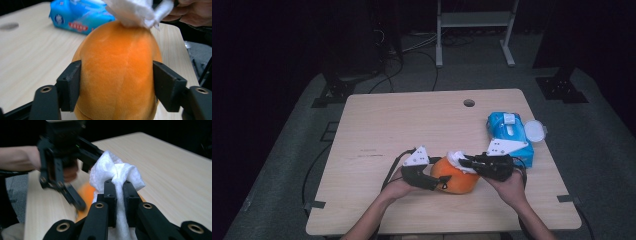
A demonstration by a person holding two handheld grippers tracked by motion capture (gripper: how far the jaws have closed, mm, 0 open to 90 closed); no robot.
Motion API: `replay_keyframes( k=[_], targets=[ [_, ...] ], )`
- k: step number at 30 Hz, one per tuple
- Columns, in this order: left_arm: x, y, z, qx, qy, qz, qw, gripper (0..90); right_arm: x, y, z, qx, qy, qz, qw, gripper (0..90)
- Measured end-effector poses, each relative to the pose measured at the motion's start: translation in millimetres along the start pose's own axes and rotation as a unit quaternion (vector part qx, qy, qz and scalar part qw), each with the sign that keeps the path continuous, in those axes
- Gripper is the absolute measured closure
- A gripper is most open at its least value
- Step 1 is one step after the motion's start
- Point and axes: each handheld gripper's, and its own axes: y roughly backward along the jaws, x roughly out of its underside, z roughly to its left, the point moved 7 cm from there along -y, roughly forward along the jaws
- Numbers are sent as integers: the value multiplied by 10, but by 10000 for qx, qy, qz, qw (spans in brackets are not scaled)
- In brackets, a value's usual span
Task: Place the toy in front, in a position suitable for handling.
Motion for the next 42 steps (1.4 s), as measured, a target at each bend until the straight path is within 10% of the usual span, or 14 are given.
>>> replay_keyframes(
  k=[5,13,22,28,32,42],
  targets=[
    [-46,-56,-95,-108,-343,49,9993,315,-56,-136,201,-6,508,279,9983,830],
    [22,-33,-21,-29,6,-29,10000,304,126,61,-133,216,-95,242,9994,830],
    [-29,-68,-100,-155,-214,-13,9997,288,-7,-69,129,15,294,318,9991,830],
    [9,-83,-1,-78,432,-11,9990,99,95,-43,15,-67,-28,292,9995,830],
    [35,-75,31,90,657,-58,9978,124,113,-4,-46,-60,-167,254,9995,830],
    [-55,-82,-83,-125,362,-62,9992,301,45,61,-68,38,-18,340,9994,828]
  ],
)
